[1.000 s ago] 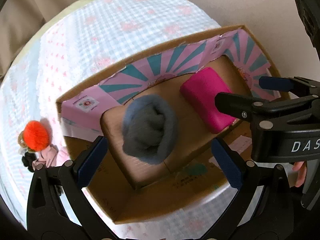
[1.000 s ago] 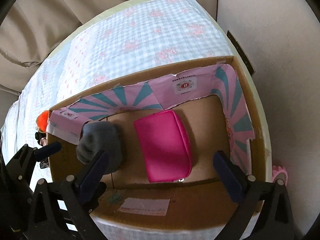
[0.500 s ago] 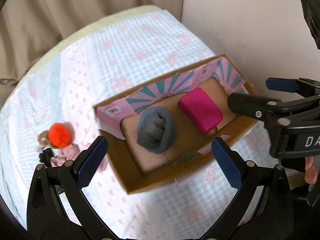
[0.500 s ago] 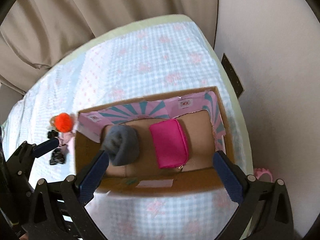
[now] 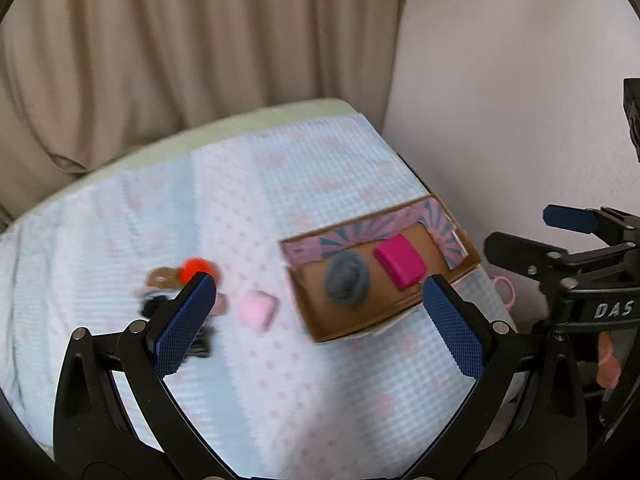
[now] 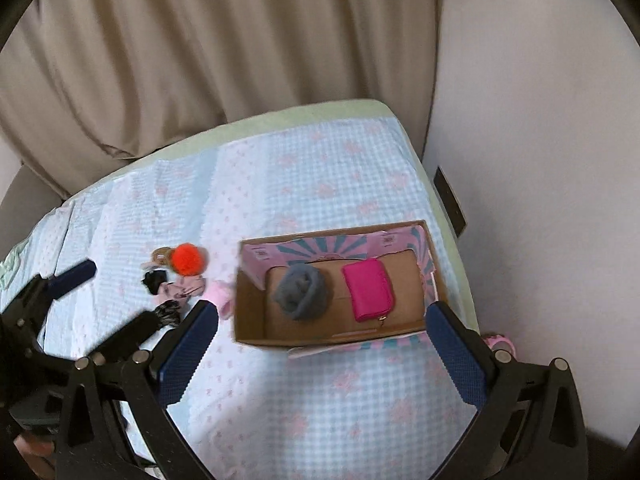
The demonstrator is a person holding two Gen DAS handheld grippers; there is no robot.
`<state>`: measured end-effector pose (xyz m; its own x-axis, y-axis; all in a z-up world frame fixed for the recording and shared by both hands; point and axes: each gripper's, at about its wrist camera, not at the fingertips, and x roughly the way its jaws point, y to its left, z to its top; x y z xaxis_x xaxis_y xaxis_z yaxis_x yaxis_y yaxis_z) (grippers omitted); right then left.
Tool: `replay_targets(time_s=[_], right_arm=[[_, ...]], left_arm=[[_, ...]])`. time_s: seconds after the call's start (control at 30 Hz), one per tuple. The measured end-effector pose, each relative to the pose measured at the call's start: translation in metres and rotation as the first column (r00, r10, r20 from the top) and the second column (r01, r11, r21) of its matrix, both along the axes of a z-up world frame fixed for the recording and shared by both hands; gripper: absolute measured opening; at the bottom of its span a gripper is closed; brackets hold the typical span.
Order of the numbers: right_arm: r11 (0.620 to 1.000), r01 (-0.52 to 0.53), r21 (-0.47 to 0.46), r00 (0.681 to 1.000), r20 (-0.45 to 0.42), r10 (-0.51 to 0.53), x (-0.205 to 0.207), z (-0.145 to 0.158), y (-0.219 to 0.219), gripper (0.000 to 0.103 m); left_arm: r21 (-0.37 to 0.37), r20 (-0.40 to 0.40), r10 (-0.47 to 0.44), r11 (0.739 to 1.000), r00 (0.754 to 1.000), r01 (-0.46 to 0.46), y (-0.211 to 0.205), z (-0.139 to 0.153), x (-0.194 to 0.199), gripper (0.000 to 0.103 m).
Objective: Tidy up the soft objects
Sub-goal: 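Lift both tools away from the box back toward the remaining items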
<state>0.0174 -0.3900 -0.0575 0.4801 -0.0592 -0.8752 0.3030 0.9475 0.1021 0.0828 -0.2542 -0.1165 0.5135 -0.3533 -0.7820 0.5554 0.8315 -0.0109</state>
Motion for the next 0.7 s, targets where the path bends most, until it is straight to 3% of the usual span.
replay_targets(time_s=[0.13, 0.33, 0.5, 0.7], right_arm=[[1.000, -0.016, -0.010, 0.999, 0.041, 0.017, -0.009, 0.022, 0.036, 0.103], [0.998, -0.038, -0.049, 0.995, 0.092, 0.043, -0.014, 0.041, 0.095, 0.103], [0.999, -0.033, -0.026, 0.987, 0.155, 0.037, -0.013, 0.045, 0.137, 0.103], [0.999, -0.007, -0.034, 0.989, 0.150, 0.012, 0.003, 0.035, 0.181, 0.103]], left_arm=[[-0.015, 0.041, 0.040, 0.999, 0.998, -0.039, 0.047, 0.023, -0.008, 0.103], [-0.036, 0.044, 0.111, 0.993, 0.993, -0.110, 0.125, 0.036, -0.008, 0.103], [-0.024, 0.062, 0.164, 0.986, 0.985, -0.163, 0.185, 0.038, -0.003, 0.103], [-0.039, 0.048, 0.203, 0.979, 0.978, -0.202, 0.243, 0.031, 0.017, 0.103]])
